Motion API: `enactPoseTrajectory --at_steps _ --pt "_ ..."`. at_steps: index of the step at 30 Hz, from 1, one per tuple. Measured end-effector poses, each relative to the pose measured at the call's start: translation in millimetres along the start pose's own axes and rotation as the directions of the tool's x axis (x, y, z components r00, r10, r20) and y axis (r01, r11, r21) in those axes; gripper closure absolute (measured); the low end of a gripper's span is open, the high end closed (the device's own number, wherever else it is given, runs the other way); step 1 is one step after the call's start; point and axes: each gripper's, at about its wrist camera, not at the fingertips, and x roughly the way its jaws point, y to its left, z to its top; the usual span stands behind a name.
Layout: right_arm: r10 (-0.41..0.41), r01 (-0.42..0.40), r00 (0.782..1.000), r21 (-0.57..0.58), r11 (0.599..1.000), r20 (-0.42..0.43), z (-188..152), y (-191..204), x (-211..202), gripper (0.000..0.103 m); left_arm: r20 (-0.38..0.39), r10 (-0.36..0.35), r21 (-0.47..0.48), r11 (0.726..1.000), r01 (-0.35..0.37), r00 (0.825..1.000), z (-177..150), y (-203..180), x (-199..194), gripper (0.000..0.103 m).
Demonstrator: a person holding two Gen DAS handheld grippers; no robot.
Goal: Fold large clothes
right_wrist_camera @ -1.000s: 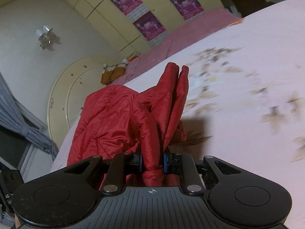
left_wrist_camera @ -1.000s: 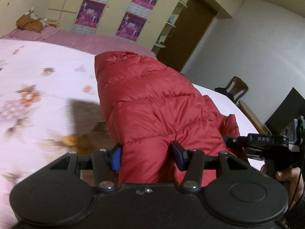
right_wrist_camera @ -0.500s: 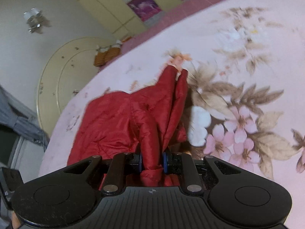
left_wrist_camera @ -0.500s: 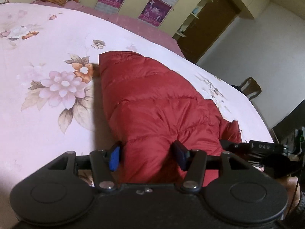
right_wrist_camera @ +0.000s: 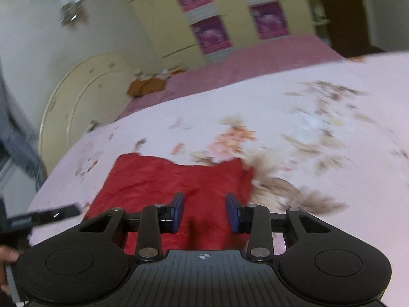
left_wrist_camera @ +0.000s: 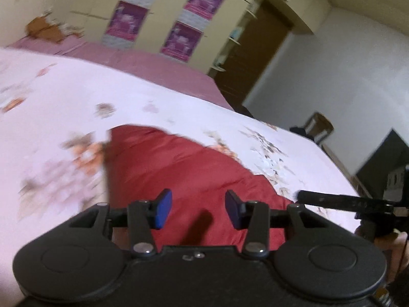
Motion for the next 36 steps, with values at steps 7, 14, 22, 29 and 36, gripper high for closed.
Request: enactPoseTrajectory --at_steps 7,14,22,29,36 --pt "-0.034 0.016 0.997 -0.231 0.973 -0.076 -4.2 29.7 80.2 0.068 -0.067 0.057 0.126 0.991 -0.048 0.996 17.5 -13.9 66.9 0.063" --pt "-0.131 0.125 0.988 -0.070 0.990 -0.081 -13.3 -34.1 86.3 0.068 -0.060 0.078 0.080 0.994 -0.073 0.995 12.1 12.2 60.5 0.068" --pt "0.009 -0.008 1.000 -0.109 0.994 0.008 -18.5 -2.2 0.2 0.068 -0.009 0.016 0.167 0.986 -0.014 1.000 -31.3 -40.0 -14.4 0.057" --pt "-0.074 0.068 0.994 -0.073 0.995 -0.080 -49.1 -27.6 28.9 0.068 -0.005 0.118 0.223 0.968 -0.114 0.993 -59.3 -43.8 -5.7 0.056" --pt "0.027 -0.026 1.000 -0.109 0.994 0.008 -44.4 -6.0 -41.4 0.068 0.022 0.123 0.287 0.950 -0.124 0.992 -70.5 -80.5 -55.8 0.057"
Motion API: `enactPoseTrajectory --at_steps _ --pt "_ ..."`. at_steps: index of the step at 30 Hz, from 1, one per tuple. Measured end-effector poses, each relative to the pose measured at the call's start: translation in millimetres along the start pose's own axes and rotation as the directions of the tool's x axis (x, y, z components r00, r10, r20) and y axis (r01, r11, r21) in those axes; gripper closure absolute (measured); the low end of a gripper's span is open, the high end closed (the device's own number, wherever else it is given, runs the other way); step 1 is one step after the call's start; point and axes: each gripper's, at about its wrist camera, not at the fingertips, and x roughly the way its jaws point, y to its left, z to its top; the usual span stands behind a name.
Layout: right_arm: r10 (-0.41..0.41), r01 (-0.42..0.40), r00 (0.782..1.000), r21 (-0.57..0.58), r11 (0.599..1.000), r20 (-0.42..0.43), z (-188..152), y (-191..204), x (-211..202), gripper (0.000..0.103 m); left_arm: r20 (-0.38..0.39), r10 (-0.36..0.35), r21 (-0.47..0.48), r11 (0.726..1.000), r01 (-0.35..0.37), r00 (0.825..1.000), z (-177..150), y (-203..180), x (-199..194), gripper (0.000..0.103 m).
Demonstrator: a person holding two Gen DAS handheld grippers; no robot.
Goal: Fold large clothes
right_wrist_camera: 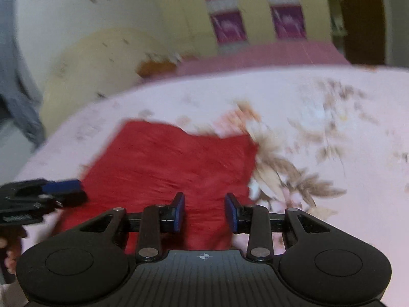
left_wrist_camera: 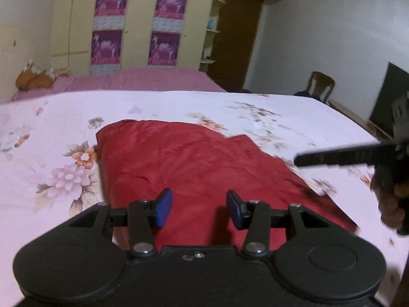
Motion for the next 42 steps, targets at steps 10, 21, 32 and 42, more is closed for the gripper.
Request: enactPoseTrajectory --at_steps 10,21,32,42 --pt "0.068 -0.083 0.996 -0.267 0.960 -0.063 -62.4 70.3 -36.0 0.068 -0.021 0.048 -0.039 0.998 -0.049 0.999 -47.9 -30.8 -37.1 0.058" --pt "0.008 -0.038 0.989 -0.202 0.979 -0.148 -93.6 45.3 -7.8 0.068 -0.025 0.114 -0.074 0.991 -0.116 0.993 -73.8 -27.4 -37.3 0.057" --pt "-0.096 0.103 0.992 -0.086 0.991 0.081 -67.5 62.4 -108.1 0.001 0.059 0.327 -0.048 0.945 -0.325 0.943 -44.8 -82.6 -110.4 0.000" --pt "-0.205 0.207 0.978 -0.068 0.976 0.035 -98.9 86.3 -159.1 0.000 0.059 0.348 -0.053 0.937 -0.346 0.935 -49.8 -126.6 -158.7 0.000"
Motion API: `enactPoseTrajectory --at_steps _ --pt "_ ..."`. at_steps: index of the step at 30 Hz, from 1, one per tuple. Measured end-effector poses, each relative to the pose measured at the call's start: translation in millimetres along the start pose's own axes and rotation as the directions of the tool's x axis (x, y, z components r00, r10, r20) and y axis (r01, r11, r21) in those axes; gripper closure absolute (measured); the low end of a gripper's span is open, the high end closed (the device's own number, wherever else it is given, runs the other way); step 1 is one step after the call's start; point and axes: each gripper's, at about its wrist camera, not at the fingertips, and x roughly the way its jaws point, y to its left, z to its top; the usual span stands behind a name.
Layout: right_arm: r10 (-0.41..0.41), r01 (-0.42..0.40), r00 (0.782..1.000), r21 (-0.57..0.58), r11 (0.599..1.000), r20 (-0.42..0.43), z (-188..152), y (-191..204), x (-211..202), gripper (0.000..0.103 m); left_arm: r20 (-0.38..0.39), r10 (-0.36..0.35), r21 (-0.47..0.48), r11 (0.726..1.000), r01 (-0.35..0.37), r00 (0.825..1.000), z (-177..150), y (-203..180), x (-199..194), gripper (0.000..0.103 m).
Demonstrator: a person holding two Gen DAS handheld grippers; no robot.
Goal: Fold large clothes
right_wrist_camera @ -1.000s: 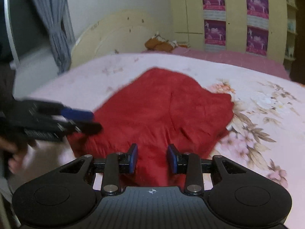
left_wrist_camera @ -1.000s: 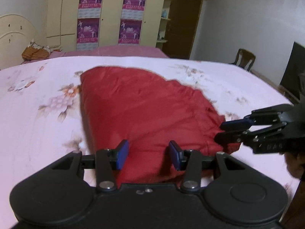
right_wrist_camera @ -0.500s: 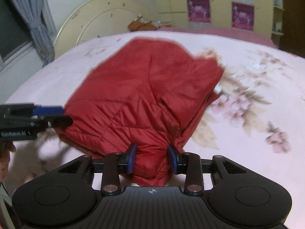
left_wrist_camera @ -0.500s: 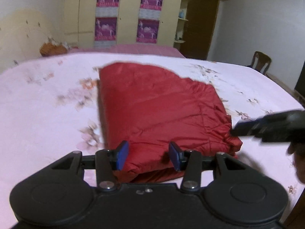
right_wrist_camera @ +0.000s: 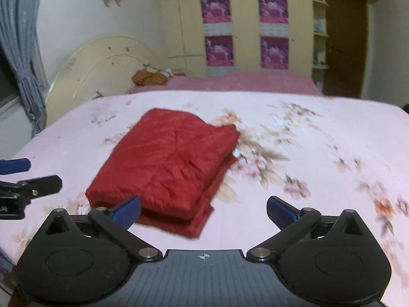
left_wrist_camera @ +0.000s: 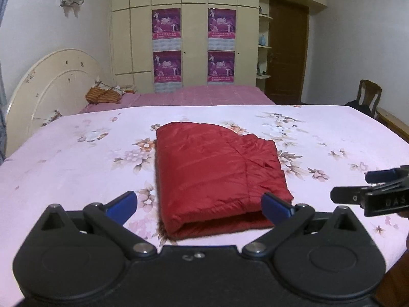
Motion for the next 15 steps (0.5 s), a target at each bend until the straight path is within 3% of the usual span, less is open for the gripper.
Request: enactPoseTrajectory --at_steps 15 --pt "-0.098 0.098 0.995 0.013 0.995 0.023 -45.4 12.0 -99.8 0.000 0.001 -0.023 -0.065 0.998 0.023 1.000 -41.3 -26.0 -83.9 0.000"
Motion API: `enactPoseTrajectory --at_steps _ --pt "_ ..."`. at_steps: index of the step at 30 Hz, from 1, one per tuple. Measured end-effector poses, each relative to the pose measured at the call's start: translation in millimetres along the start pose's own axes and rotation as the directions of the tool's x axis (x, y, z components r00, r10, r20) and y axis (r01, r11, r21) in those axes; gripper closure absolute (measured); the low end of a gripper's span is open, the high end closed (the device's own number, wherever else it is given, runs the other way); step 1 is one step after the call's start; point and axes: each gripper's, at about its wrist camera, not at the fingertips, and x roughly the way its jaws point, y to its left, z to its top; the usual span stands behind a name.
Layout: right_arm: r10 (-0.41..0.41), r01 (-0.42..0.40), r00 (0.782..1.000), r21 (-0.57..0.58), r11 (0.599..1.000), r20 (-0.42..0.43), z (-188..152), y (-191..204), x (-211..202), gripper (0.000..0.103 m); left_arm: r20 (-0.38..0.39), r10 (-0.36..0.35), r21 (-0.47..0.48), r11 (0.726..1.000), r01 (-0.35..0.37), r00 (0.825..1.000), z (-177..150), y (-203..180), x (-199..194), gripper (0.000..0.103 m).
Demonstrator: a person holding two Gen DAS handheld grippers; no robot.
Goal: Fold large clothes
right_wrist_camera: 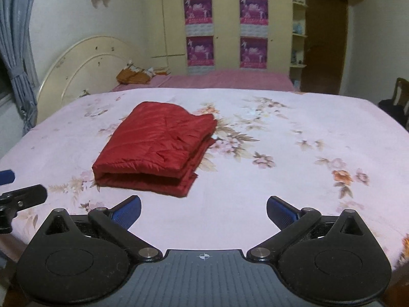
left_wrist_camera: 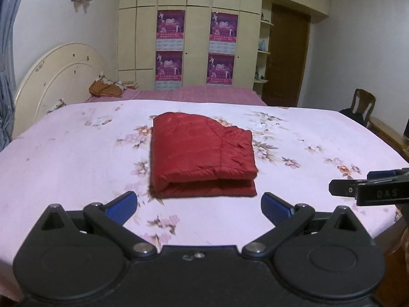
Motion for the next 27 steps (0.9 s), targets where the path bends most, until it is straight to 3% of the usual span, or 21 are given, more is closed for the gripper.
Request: enactPoseTrajectory --at_steps 13,27 --pt "0.009 -0.008 0.999 -0.029 1.000 0.034 -10.8 9.7 -33.2 0.000 0.046 -0.021 0.008 1.000 0.021 0.999 -3.3 -15.1 -17.9 0.000" --pt "0.023 -0.022 0.999 -0.024 0.999 0.047 -8.7 8.6 -36.3 0.000 0.062 -0.015 0.005 1.000 0.015 0.998 -1.1 -16.1 -19.9 0.000"
